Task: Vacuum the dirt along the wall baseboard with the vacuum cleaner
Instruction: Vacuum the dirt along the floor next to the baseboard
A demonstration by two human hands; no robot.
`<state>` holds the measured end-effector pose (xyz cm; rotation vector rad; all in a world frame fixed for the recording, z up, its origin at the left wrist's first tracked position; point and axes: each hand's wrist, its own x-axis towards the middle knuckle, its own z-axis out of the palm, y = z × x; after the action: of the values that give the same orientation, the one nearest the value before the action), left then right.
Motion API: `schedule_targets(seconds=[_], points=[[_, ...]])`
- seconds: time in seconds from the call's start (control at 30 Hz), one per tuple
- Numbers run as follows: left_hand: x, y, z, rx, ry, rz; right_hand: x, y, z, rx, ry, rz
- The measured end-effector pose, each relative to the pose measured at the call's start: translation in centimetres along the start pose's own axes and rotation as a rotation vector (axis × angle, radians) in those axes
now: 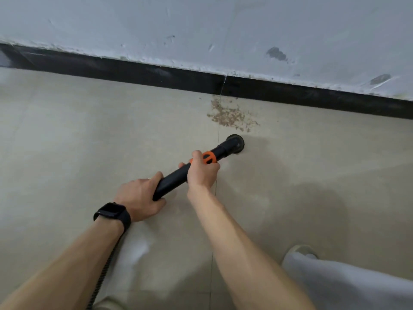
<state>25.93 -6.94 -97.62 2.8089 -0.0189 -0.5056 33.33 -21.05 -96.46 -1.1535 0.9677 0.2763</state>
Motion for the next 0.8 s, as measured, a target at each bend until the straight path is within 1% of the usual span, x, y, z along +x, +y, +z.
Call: schedule_targets(seconds=[0.33, 0.47, 0.8], points=[[4.0, 6.8, 0.0, 0.072, -0.046, 0.119, 3.9, -4.9, -4.1, 0.038, 0.075, -0.052], [4.6, 7.7, -0.4, 0.097, -0.027, 0.111, 4.7, -5.8, -4.2, 0.039, 0.07, -0.069], [5.1, 8.3, -0.4, 0.071, -0.035, 0.071, 6.0, -6.2, -3.7, 0.052, 0.046, -0.075]])
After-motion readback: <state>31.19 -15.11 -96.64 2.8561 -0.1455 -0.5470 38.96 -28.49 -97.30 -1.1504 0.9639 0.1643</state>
